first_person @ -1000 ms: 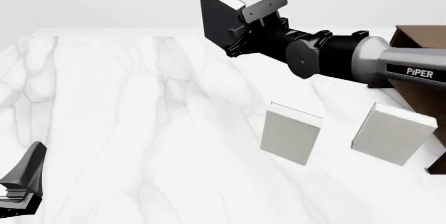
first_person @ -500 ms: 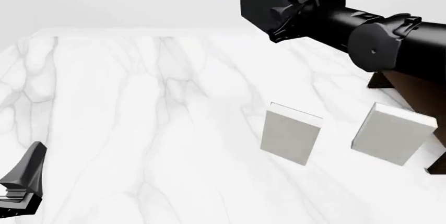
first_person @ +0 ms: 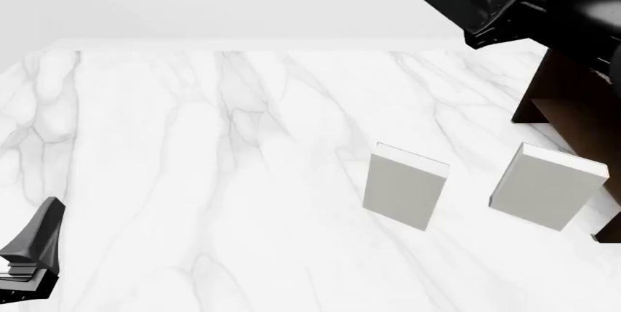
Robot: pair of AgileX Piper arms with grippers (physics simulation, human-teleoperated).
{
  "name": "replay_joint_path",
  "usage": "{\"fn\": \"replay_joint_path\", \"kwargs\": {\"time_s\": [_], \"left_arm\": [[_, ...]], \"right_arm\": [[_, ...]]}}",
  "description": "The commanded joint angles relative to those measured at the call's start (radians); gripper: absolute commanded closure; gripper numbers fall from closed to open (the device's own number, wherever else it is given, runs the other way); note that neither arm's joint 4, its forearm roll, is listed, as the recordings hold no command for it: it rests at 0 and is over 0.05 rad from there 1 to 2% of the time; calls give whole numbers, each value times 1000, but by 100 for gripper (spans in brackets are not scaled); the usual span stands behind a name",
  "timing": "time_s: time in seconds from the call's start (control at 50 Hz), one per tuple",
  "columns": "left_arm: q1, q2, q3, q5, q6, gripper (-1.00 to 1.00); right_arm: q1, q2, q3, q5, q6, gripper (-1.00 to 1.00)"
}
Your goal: Pick up the book on the left and place it on top of the shelf.
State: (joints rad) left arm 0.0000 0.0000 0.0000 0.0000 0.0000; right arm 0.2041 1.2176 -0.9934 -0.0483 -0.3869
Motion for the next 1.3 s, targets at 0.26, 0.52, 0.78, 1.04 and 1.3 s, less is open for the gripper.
{"fn": "replay_joint_path", "kwargs": {"time_s": [0.26, 0.52, 0.78, 1.04, 1.3], "left_arm": [[0, 0, 0, 0, 0, -100], [0, 0, 0, 0, 0, -100], [0, 0, 0, 0, 0, -100], [0, 0, 0, 0, 0, -100], [0, 0, 0, 0, 0, -100]], "right_arm": [[-152, -187, 44, 44, -89, 100], [-208, -238, 36, 91, -146, 100], [-276, -295, 63, 97, -223, 100], [-332, -292, 71, 74, -309, 100], [-370, -288, 54, 88, -371, 100]]}}
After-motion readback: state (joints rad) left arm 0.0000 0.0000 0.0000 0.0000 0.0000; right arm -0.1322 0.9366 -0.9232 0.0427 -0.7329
